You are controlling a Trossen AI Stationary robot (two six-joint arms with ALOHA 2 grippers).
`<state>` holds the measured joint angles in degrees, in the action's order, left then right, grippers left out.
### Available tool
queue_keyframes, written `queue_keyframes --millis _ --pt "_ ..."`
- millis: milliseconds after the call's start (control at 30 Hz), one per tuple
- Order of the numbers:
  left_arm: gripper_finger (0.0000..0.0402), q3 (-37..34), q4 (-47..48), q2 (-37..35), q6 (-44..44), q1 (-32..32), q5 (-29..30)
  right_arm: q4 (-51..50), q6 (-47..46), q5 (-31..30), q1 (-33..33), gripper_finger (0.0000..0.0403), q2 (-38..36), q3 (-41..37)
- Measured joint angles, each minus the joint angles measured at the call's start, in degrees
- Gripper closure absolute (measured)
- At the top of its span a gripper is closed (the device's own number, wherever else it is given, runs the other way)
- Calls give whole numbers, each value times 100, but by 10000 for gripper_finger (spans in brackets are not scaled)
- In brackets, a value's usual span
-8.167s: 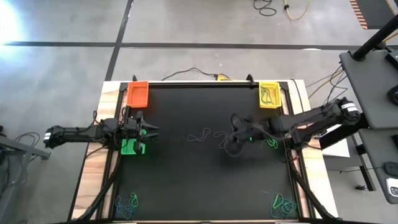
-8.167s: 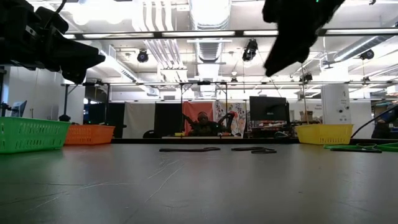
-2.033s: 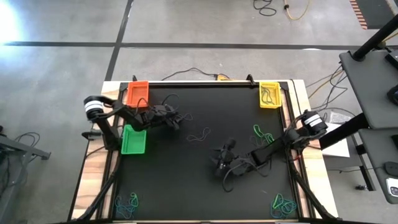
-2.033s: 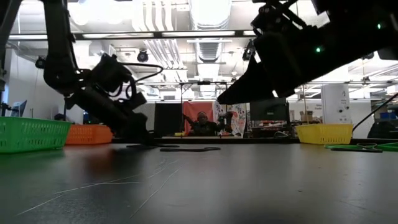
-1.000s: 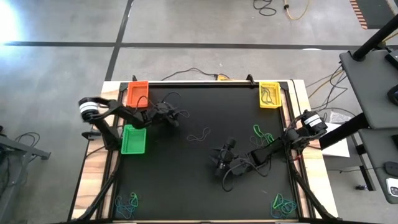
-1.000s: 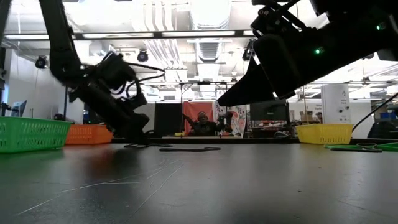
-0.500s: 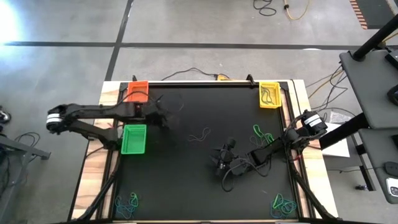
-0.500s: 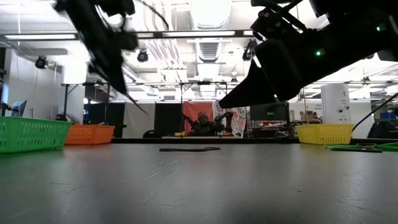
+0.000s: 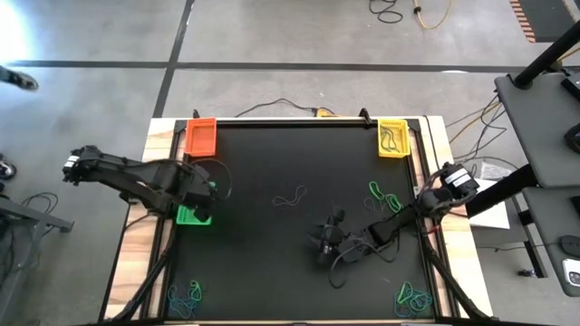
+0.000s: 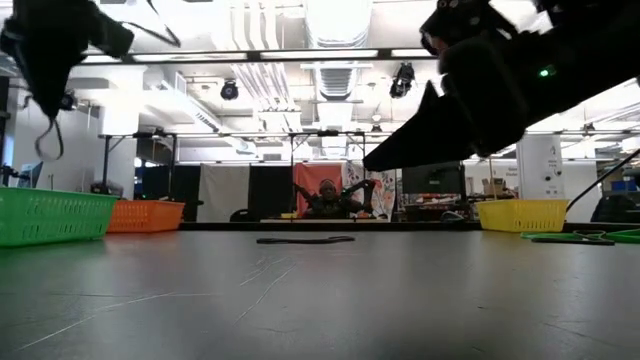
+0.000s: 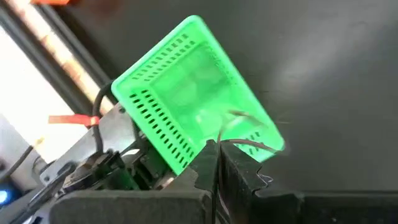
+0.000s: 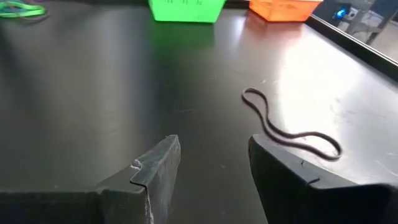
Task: Sort rubber bands into baskets
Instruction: Put the center violet rubber band into the green bin
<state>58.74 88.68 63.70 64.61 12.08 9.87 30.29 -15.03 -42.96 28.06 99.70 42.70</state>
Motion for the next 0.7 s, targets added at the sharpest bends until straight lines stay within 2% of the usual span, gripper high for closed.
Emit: queue_keyframes --millis 233,367,467,700 --pt "401 -995 -93 73 93 -268 -128 -1 -77 9 212 216 0 0" --pt "401 -1586 -686 77 -44 -609 -276 -1 -44 7 222 216 -2 0" --pt "401 -1593 -1512 147 -507 -840 -275 -1 -44 4 193 216 0 0" --pt "402 -1631 -1490 589 -1053 -1294 -223 -5 -42 -11 191 216 0 0"
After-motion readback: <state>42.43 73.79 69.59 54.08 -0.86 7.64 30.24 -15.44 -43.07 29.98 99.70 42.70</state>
